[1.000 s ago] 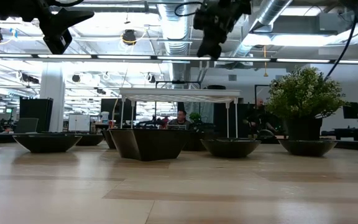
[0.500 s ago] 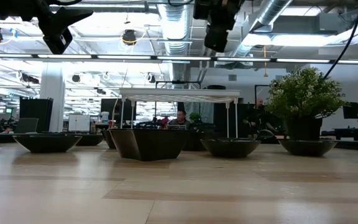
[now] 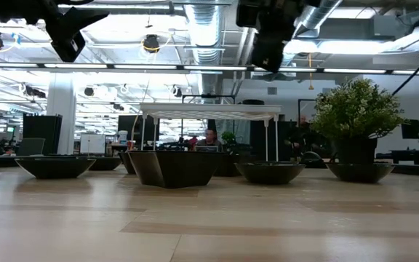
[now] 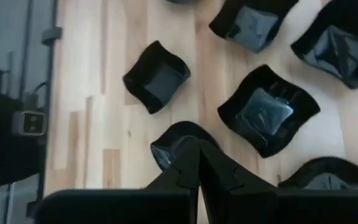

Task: Pick & Place Mini shaped plates
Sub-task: Put the distorted square plate on the shelf

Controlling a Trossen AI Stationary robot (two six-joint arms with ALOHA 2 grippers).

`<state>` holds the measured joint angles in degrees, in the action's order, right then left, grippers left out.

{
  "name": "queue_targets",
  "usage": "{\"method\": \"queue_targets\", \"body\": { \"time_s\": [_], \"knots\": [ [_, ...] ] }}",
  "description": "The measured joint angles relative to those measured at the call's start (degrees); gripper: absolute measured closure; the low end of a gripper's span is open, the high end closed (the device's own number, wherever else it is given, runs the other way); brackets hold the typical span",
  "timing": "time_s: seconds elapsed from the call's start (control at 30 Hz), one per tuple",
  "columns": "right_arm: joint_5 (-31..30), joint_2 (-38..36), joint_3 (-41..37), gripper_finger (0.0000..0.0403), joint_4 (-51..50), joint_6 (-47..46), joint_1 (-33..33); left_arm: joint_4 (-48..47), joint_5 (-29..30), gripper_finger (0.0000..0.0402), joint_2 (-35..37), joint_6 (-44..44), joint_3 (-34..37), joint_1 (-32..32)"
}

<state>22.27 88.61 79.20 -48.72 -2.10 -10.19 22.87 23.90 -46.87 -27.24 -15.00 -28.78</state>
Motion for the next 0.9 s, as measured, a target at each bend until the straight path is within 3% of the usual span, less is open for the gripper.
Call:
{"method": "queue_targets", "body": {
  "time_s": [0.17, 0.4, 0.9],
  "knots": [
    [-4.9, -3.8, -6.3, 0.0402, 4.2, -7.1, 2.9, 0.2, 0.0, 0.0197, 0.0, 0.1, 0.0, 0.0],
    [-9.1, -2.6, -7.5, 0.0401, 7.6, -17.3, 5.3, 0.3, 0.0, 0.0197, 0.0, 0.4, 0.0, 0.0],
    [-12.1, 8.3, -7.5, 0.0385, 7.4, -16.8, 3.4, 0.4, 0.0, 0.0197, 0.0, 0.2, 0.0, 0.0]
  ]
}}
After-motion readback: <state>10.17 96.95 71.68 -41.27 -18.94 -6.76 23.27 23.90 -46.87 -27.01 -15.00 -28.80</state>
